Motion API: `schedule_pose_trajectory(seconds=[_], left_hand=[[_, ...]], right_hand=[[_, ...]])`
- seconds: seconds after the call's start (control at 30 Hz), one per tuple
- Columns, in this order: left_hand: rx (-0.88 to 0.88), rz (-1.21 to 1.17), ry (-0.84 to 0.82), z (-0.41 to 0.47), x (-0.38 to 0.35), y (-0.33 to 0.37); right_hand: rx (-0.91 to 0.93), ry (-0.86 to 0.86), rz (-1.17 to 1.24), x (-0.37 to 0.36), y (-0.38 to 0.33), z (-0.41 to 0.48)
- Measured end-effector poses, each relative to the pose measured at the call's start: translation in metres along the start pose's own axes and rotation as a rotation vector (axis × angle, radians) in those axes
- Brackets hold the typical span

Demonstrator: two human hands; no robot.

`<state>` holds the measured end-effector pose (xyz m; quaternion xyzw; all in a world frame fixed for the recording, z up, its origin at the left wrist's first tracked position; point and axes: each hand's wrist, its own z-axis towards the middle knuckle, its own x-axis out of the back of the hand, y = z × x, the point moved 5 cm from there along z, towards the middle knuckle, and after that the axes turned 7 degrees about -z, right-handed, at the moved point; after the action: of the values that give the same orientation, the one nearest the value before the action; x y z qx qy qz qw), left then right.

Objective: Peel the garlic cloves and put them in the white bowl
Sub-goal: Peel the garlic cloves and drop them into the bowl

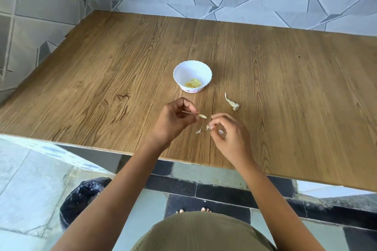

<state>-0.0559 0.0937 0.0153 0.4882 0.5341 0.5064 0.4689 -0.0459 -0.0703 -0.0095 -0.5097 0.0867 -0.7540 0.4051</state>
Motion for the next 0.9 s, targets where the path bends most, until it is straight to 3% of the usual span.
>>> schedule_pose_trajectory(seconds=[0.2,0.4,0.63,0.9], left_hand=[[-0.078,0.309,0.077,0.002,0.006,-0.009],[-0.146,0.600,0.397,0.010,0.035,-0.014],[-0.198,0.779,0.333,0.014,0.036,-0.021],[-0.240,0.571,0.285,-0.006,0.038,-0.012]], right_hand=[[-0.028,-0.058,-0.066,-0.001,0.000,-0.002],[-0.076,-0.065,-0.140,0.002,0.002,-0.014],[-0.110,-0.123,-0.191,-0.003,0.001,-0.021],[-0.209,-0.171,-0.383,0.001,0.007,-0.027]])
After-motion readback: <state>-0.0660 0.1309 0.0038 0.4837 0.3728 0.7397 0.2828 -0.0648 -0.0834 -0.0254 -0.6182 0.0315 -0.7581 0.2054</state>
